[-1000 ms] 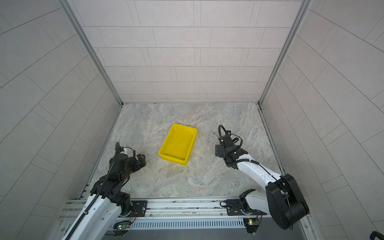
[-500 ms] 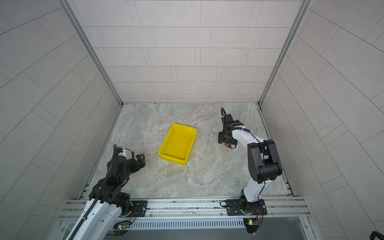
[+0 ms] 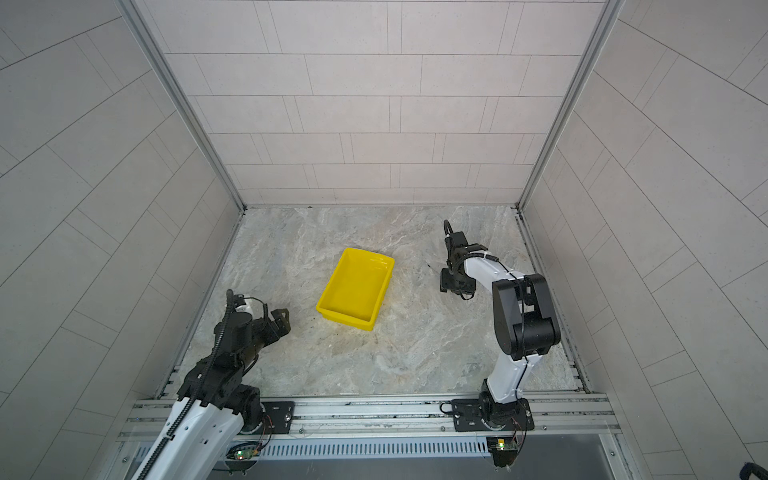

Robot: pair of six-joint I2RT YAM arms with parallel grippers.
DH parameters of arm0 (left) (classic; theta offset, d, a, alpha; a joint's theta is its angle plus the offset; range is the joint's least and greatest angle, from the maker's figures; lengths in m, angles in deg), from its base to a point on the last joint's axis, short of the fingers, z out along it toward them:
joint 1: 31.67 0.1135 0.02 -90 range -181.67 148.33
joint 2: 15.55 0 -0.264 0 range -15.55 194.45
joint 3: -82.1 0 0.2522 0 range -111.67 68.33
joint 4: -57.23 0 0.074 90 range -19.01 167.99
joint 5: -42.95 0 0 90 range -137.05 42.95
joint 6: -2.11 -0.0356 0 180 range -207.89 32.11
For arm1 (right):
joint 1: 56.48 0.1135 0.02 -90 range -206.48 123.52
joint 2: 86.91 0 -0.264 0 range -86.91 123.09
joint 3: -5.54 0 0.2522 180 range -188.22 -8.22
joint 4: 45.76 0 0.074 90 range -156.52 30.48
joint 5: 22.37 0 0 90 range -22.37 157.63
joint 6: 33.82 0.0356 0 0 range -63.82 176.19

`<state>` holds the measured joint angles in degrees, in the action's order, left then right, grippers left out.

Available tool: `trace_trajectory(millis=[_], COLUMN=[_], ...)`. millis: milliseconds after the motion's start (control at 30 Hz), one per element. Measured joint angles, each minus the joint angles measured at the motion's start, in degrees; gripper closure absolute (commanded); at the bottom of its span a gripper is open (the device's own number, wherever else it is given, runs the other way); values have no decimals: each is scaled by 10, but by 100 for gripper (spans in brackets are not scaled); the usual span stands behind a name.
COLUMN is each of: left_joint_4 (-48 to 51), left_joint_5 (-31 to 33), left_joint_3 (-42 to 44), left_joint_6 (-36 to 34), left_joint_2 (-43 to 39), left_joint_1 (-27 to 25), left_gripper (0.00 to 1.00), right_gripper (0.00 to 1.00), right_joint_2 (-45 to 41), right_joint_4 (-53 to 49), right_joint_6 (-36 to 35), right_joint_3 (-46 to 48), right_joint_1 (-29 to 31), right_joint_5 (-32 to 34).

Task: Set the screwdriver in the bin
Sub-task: 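Lower the open right gripper over the screwdriver handle and close it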

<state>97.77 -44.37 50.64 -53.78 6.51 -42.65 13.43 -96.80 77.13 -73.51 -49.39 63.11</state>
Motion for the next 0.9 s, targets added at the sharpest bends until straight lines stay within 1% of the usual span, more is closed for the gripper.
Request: trace_trajectory(millis=[133,233,267,300,333,367,433,467,533,567,633,667,700,800,833,900], left_joint_4=[0,0,0,0,0,0,0,0,0,0,0,0,0,0,0,1], left_joint_5=[1,1,2,2,2,2,2,2,2,2,2,2,2,3,3,3], left_joint_3=[0,0,0,0,0,0,0,0,0,0,0,0,0,0,0,0], left_joint_6=[0,0,0,0,0,1,1,1,2,2,2,2,2,2,2,2], left_joint_2=[0,0,1,1,1,1,1,1,1,1,2,2,3,5,5,5], left_joint_1=[0,0,0,0,0,0,0,0,0,0,0,0,0,0,0,0], left_gripper=[2,3,3,3,3,3,3,3,3,3,3,3,3,3,3,3], right_gripper=[38,45,49,50,55,58,60,63,66,69,72,78,80,83,88,91], right_joint_2=[12,31,38,39,39,40,40,40,39,39,39,39,39,37,34,28], right_joint_4=[7,11,12,15,20,22,24,25,27,28,29,29,31,36,40,48], right_joint_6=[0,0,0,0,1,0,0,1,1,2,2,3,4,3,3,3], right_joint_3=[0,-1,-1,-4,-5,-5,-4,-3,-2,-2,-2,-2,-2,3,6,15], right_joint_1=[-1,-1,-1,-1,-1,-1,-2,-2,-2,-2,-3,-3,-4,-4,-4,-4], right_joint_5=[-4,-8,-11,-13,-14,-14,-16,-15,-14,-14,-14,-15,-16,-17,-17,-17])
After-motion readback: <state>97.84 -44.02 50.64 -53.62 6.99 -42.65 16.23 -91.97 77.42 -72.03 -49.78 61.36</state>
